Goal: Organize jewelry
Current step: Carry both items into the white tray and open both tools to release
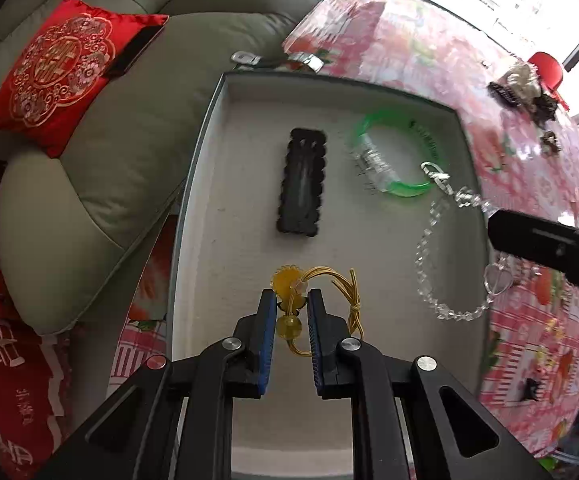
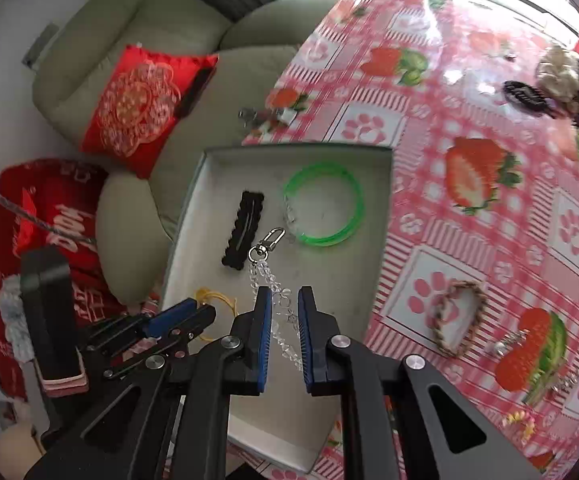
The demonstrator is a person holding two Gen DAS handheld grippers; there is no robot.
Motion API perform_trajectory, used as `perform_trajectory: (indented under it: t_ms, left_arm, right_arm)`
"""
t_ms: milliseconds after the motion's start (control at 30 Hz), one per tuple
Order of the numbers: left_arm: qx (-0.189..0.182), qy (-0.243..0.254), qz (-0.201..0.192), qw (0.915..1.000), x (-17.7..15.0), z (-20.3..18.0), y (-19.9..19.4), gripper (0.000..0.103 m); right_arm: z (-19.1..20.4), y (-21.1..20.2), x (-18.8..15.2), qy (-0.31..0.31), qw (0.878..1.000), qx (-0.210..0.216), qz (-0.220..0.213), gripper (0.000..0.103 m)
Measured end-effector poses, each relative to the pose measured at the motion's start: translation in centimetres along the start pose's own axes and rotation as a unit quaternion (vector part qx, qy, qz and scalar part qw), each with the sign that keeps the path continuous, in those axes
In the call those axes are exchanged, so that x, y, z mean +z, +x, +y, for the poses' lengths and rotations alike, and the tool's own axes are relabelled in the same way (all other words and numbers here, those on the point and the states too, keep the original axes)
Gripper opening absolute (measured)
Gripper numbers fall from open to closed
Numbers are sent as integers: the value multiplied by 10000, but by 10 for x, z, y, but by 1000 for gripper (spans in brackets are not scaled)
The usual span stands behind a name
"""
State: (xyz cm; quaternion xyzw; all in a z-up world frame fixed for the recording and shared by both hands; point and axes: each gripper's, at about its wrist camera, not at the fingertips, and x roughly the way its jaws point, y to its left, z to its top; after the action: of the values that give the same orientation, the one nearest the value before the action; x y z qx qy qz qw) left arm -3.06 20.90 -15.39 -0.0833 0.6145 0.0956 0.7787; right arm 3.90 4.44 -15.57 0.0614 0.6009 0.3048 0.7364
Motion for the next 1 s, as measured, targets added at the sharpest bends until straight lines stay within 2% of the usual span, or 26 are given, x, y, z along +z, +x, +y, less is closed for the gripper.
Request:
perform_trajectory:
  t_ms: [233, 333, 667, 1000]
  left_arm:
    - [235, 20, 65, 9997, 5, -1, 25, 23]
    - [225, -18, -31, 9997, 11, 0, 27, 23]
    - [423, 84, -247, 9988, 41, -3, 35, 23]
    - [473, 59, -127, 9988, 34, -4, 28, 23]
  right_arm:
    - [-6, 48, 0, -49, 9987, -248, 436, 14]
    - [-13, 61, 2, 5, 9979, -395, 508, 14]
    - [-20, 71, 19, 65, 9966, -712, 403, 14]
    - [-19, 72, 23, -4, 9964, -739, 414, 15]
